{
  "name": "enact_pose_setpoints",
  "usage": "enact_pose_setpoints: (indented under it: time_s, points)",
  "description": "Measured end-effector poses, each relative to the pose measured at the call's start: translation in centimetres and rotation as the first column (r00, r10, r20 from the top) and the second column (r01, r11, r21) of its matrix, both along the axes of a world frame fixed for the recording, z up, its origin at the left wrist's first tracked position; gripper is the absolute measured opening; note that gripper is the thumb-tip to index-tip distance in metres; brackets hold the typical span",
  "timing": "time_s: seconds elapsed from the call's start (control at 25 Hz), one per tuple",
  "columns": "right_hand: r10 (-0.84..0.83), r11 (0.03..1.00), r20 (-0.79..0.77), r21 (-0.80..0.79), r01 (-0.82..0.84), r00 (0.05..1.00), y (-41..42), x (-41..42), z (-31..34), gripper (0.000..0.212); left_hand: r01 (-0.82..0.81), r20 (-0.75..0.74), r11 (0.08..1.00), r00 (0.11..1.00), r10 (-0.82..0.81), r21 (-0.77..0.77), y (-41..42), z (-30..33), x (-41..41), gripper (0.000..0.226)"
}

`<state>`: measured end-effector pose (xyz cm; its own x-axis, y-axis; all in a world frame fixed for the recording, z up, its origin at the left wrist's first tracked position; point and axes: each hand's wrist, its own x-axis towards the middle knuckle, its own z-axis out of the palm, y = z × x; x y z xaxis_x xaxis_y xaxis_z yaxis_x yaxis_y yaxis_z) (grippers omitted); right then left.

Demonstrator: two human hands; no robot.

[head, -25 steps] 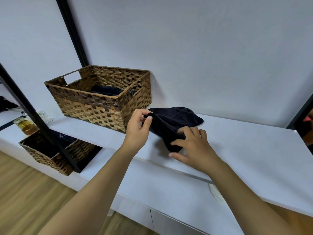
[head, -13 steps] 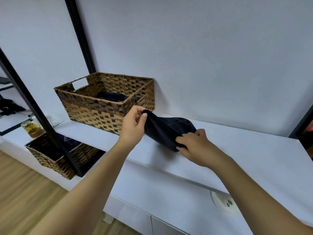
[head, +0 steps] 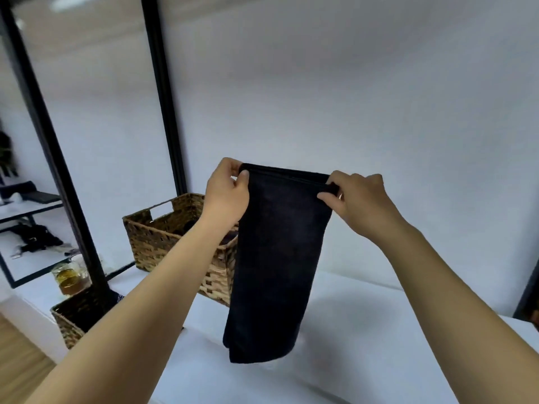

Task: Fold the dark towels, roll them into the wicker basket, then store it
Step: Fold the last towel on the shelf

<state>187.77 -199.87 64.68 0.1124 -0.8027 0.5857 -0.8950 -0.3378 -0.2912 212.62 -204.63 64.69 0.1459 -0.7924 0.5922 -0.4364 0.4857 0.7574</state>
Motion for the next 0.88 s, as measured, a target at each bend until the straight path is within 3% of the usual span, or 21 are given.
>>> enact_pose_setpoints:
  time_s: [0.28, 0.48, 0.56, 0.76, 0.88]
  points:
    - [0.129, 0.992, 0.181, -0.004, -0.130, 0.975, 0.6, 0.1, 5.1, 0.023, -0.012, -0.045, 1.000, 0.999, 0.012, -0.017, 0.5, 3.5, 0.2, 0.005]
    - [0.114, 0.973, 0.289, 0.162, -0.165, 0.951, 0.0, -0.1, 6.1, 0.017, -0.015, -0.006, 0.999, 1.000, 0.015, 0.049, 0.6, 3.4, 0.1, 0.007]
    - [0.120, 0.954, 0.398, 0.208, -0.217, 0.909, -0.2, -0.2, 5.7, 0.022, 0.011, -0.063, 0.998, 0.998, -0.007, 0.065, 0.8, 3.1, 0.3, 0.011]
    - [0.151, 0.884, 0.705, 0.217, -0.414, 0.693, -0.3, -1.7, 5.4, 0.023, 0.091, -0.111, 0.992, 0.990, -0.082, 0.084, 1.0, 3.8, 0.2, 0.012]
    - [0.079, 0.911, 0.689, 0.243, -0.333, 0.720, -2.0, -2.0, 4.8, 0.025, 0.107, -0.091, 0.966, 0.992, -0.088, 0.236, 0.2, 3.8, 0.0, 0.010]
